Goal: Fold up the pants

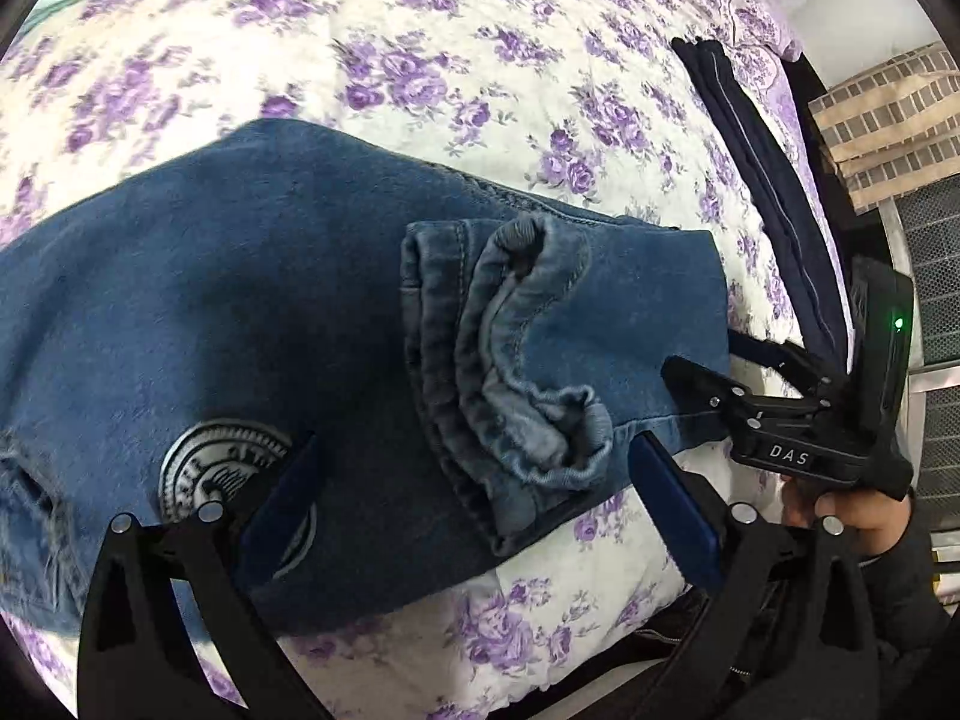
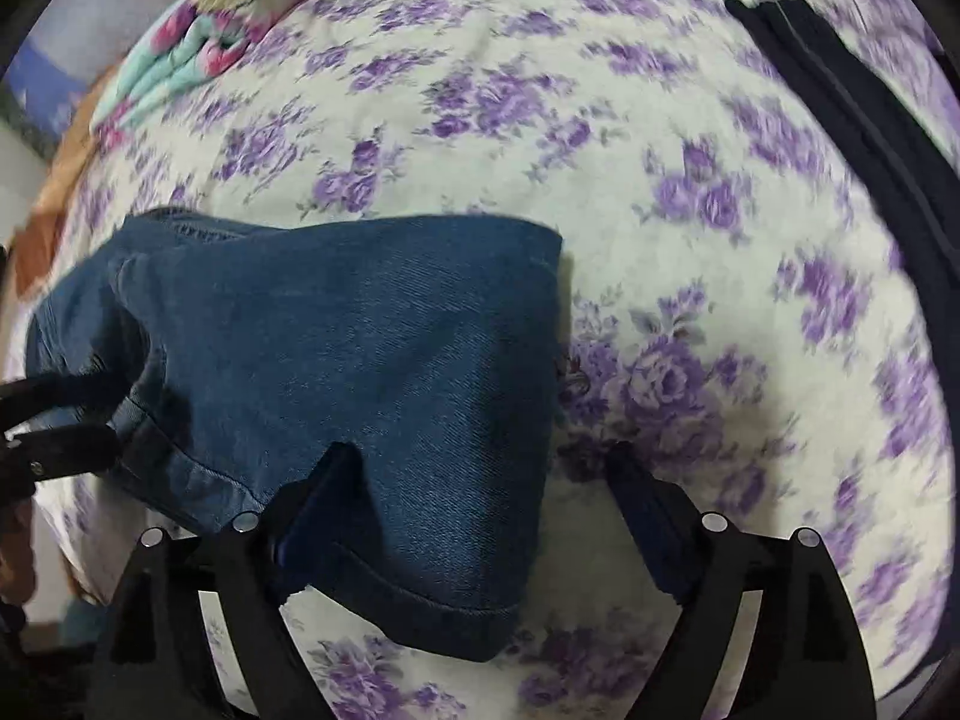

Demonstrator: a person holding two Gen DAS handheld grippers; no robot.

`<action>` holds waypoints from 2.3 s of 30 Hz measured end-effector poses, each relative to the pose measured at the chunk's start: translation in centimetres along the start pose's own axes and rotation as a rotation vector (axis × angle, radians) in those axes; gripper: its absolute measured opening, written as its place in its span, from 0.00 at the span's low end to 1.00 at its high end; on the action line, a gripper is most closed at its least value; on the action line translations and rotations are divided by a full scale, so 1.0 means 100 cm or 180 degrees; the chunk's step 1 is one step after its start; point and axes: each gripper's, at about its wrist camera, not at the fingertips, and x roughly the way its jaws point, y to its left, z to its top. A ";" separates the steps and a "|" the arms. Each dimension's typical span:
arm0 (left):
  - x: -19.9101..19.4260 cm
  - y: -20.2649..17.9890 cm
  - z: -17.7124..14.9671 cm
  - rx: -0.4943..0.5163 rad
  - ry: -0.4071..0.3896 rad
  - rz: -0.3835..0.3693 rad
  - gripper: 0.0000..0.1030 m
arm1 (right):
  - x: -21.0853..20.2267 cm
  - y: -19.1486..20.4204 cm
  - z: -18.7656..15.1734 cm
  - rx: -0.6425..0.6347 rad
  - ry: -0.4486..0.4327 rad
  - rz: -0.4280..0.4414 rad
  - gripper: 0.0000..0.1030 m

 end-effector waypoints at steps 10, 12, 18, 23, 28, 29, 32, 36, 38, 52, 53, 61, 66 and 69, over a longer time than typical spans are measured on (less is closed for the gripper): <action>-0.006 0.020 -0.006 -0.0073 -0.0203 0.0176 0.95 | 0.008 0.007 -0.004 0.0090 0.0217 -0.0155 0.96; -0.013 0.013 -0.008 0.0015 -0.0228 0.0268 0.95 | 0.002 0.008 0.000 0.0033 0.0217 -0.0164 0.96; -0.070 0.049 -0.030 -0.0276 -0.0729 0.0200 0.95 | -0.023 0.006 0.009 -0.0015 0.0001 -0.0309 0.96; -0.114 0.110 -0.060 -0.0806 -0.1132 0.0258 0.95 | -0.029 -0.011 0.003 0.0162 -0.0027 -0.0304 0.96; -0.131 0.162 -0.081 -0.1148 -0.1241 0.0440 0.95 | -0.030 -0.012 0.002 0.0225 -0.0036 -0.0268 0.96; -0.128 0.168 -0.081 -0.1188 -0.1200 0.0409 0.95 | -0.030 -0.010 0.001 0.0218 -0.0044 -0.0273 0.96; -0.115 0.182 -0.084 -0.1258 -0.1107 0.0425 0.95 | -0.034 -0.005 0.004 0.0177 -0.0088 -0.0249 0.96; -0.074 0.184 -0.081 -0.1066 -0.0653 0.0467 0.95 | -0.034 -0.003 0.006 0.0149 -0.0079 -0.0226 0.96; -0.055 0.190 -0.080 -0.1028 -0.0586 0.0538 0.96 | -0.032 -0.004 0.006 0.0163 -0.0049 -0.0218 0.96; -0.107 0.134 -0.071 -0.0613 -0.0794 0.1158 0.50 | -0.027 -0.009 0.006 0.0262 -0.0083 -0.0150 0.96; -0.109 0.132 -0.072 -0.0588 -0.0790 0.1180 0.50 | -0.026 -0.009 0.007 0.0266 -0.0083 -0.0133 0.96; -0.092 0.149 -0.071 -0.0841 -0.0593 0.1228 0.67 | -0.021 -0.013 0.004 0.0268 -0.0020 -0.0083 0.96; -0.108 0.139 -0.075 -0.0758 -0.0690 0.1262 0.71 | -0.022 -0.024 0.003 0.0364 -0.0039 -0.0061 0.96; -0.116 0.135 -0.074 -0.0734 -0.0730 0.1294 0.71 | -0.024 -0.026 0.005 0.0411 -0.0059 -0.0020 0.96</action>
